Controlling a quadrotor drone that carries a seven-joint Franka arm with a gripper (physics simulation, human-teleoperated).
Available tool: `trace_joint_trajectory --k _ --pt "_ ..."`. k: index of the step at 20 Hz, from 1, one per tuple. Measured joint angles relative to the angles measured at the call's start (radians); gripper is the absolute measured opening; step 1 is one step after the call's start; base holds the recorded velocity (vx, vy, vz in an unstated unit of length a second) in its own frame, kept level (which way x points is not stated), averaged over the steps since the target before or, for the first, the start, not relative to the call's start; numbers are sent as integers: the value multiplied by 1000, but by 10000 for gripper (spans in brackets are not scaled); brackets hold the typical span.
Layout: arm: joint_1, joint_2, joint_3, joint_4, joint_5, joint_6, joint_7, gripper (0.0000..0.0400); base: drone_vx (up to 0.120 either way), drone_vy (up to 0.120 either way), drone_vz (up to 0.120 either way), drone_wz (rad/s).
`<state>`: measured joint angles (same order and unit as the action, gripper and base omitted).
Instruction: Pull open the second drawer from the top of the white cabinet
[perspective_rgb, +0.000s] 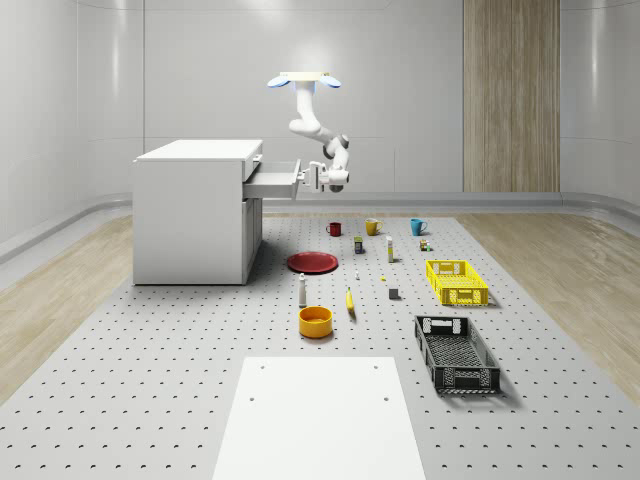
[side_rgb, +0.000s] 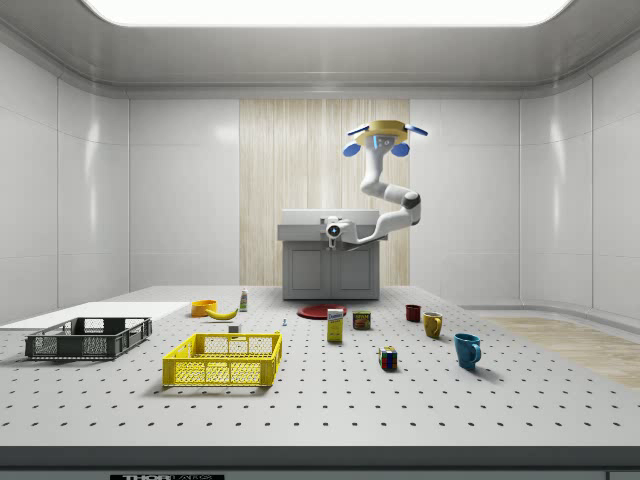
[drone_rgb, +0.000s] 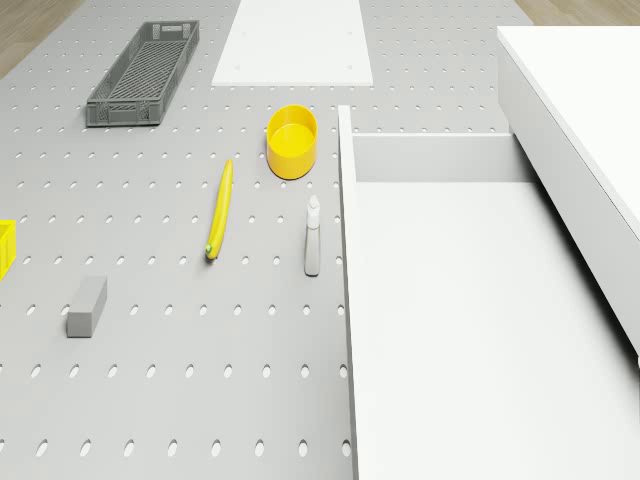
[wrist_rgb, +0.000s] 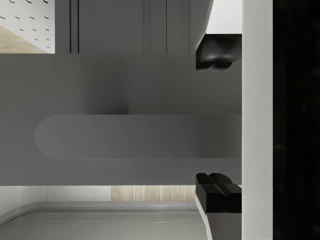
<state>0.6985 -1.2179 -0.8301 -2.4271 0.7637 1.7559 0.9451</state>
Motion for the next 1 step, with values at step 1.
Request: trace_joint_trajectory --k 1 --pt "0 0 0 0 0 0 0 300 0 0 0 0"
